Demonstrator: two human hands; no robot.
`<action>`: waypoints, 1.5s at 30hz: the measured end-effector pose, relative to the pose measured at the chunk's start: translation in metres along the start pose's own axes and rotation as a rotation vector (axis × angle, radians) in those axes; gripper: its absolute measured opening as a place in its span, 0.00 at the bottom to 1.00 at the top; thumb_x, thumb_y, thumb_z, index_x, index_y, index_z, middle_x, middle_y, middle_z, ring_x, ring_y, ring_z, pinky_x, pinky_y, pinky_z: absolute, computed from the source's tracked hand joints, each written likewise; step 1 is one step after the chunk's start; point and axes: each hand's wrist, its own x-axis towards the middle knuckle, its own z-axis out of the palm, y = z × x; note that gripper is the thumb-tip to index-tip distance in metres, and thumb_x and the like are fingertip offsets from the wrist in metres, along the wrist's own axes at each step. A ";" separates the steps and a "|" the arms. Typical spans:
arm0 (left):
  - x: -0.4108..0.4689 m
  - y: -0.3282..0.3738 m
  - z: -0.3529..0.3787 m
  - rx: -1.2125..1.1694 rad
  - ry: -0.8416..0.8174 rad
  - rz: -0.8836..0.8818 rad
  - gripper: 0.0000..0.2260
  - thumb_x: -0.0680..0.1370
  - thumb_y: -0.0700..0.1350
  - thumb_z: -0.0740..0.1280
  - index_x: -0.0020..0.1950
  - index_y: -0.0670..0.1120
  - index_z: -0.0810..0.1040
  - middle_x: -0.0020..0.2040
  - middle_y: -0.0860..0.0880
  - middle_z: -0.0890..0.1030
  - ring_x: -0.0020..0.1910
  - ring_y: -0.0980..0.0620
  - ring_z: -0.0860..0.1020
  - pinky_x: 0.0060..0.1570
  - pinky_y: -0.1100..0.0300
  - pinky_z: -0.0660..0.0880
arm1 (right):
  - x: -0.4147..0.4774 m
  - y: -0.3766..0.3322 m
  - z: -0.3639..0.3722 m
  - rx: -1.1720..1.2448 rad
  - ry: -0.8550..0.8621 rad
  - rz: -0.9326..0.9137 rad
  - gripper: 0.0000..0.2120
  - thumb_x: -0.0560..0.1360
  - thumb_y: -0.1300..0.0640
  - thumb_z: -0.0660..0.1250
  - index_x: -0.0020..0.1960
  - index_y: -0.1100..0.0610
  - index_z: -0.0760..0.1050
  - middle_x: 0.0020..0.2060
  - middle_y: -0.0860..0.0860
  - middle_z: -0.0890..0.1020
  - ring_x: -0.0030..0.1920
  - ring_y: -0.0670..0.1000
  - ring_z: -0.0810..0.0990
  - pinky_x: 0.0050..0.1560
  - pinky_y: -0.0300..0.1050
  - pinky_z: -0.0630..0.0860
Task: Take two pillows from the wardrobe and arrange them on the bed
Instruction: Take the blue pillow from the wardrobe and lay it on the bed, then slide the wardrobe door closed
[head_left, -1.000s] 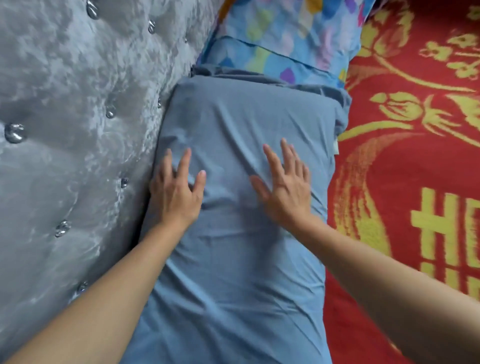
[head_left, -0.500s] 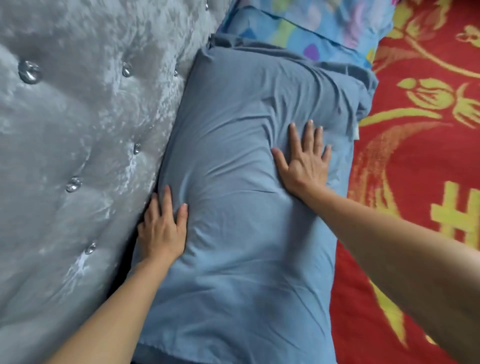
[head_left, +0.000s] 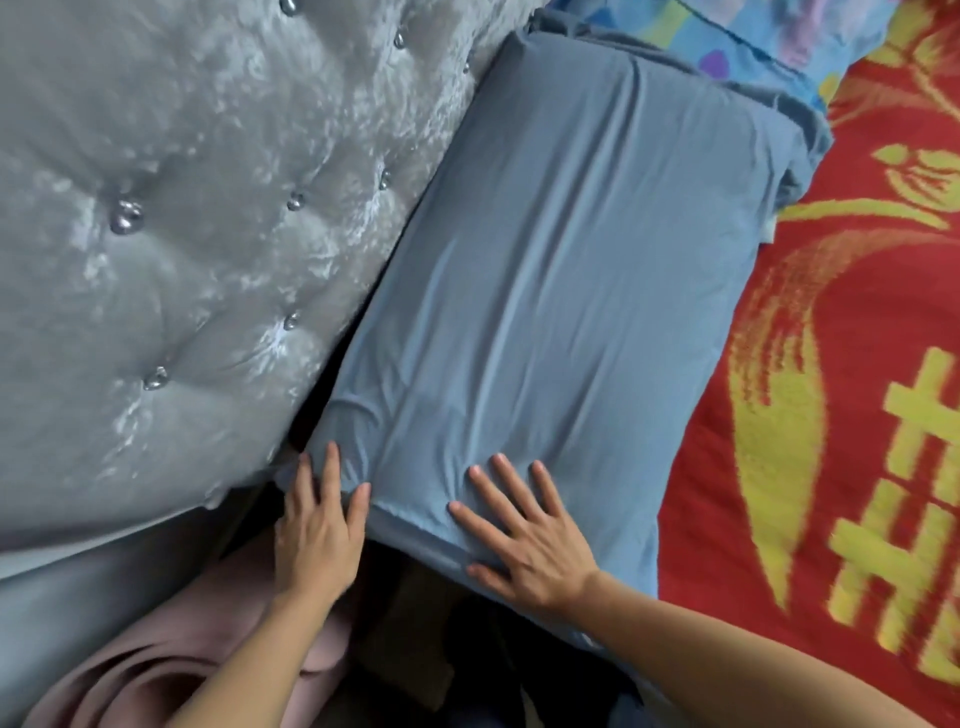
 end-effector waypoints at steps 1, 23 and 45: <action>-0.006 -0.004 0.003 -0.002 -0.002 -0.011 0.29 0.79 0.58 0.56 0.76 0.46 0.58 0.71 0.33 0.66 0.61 0.30 0.72 0.48 0.38 0.76 | -0.005 -0.005 0.002 -0.012 -0.020 -0.027 0.33 0.75 0.36 0.59 0.76 0.45 0.56 0.77 0.54 0.59 0.77 0.61 0.52 0.73 0.67 0.51; -0.279 0.001 -0.064 0.035 -0.075 -0.032 0.10 0.78 0.48 0.59 0.54 0.48 0.76 0.53 0.45 0.82 0.53 0.43 0.79 0.46 0.54 0.73 | -0.176 -0.127 -0.166 0.073 -0.245 0.105 0.16 0.80 0.51 0.53 0.47 0.58 0.75 0.44 0.56 0.83 0.44 0.62 0.81 0.40 0.52 0.73; -0.763 -0.040 -0.052 -0.256 0.310 -0.635 0.09 0.76 0.48 0.63 0.53 0.48 0.79 0.51 0.43 0.83 0.51 0.42 0.80 0.45 0.55 0.76 | -0.331 -0.344 -0.298 -0.097 -0.151 -0.656 0.12 0.77 0.48 0.58 0.48 0.54 0.75 0.46 0.56 0.84 0.47 0.64 0.80 0.43 0.53 0.75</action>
